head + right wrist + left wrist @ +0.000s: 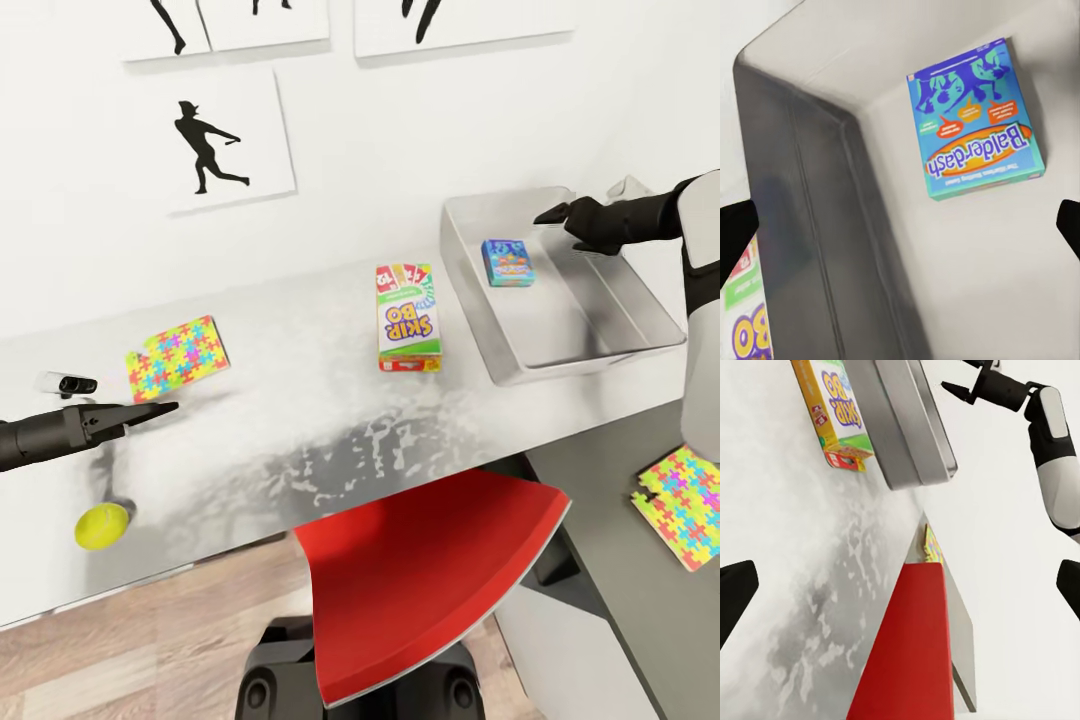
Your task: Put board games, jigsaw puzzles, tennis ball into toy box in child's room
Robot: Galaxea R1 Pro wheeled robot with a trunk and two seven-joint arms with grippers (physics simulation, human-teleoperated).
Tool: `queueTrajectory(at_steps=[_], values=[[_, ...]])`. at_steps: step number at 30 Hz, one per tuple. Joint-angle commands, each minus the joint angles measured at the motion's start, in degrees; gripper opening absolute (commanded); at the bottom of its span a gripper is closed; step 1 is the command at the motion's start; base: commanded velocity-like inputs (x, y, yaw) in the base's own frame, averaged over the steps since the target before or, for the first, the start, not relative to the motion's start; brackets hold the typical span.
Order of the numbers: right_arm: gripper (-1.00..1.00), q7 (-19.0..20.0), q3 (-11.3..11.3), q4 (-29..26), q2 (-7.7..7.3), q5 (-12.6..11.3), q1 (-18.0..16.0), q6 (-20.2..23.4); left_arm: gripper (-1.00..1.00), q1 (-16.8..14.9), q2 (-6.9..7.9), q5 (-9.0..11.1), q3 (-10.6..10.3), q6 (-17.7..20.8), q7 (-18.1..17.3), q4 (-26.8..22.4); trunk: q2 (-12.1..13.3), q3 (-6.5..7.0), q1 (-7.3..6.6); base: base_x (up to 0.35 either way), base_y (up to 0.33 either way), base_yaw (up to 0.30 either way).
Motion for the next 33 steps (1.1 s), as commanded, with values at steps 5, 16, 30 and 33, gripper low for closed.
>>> queueTrajectory(at_steps=[5, 16, 30, 33], values=[[1.0, 0.57, -0.14, -1.59, 0.02, 0.57, -0.02, 0.56, 1.0, -0.03, 0.02, -0.05, 0.01, 0.61, -0.23, -0.01, -0.08, 0.41, 0.04, -0.001, 0.0, 0.0], [1.0, 0.57, -0.19, -2.38, 0.01, 0.46, -0.01, 0.56, 1.0, -0.5, 0.02, -0.07, -0.02, 0.61, -0.23, -0.01, -0.08, 1.46, 0.04, 0.0, 0.0, 0.0], [1.0, 0.57, 0.18, -3.36, 0.02, 0.33, 0.34, 0.56, 1.0, -1.19, 1.22, -0.14, 0.08, 0.61, -0.23, 0.33, -0.08, 2.8, 0.04, 0.0, 0.0, 0.0], [1.0, 0.59, 0.18, -4.74, 0.02, 0.31, 0.66, 0.56, 1.0, -1.23, 1.43, -0.14, 0.09, 0.61, -0.23, 0.39, -0.08, 3.08, 0.04, 0.0, 0.0, 0.0]])
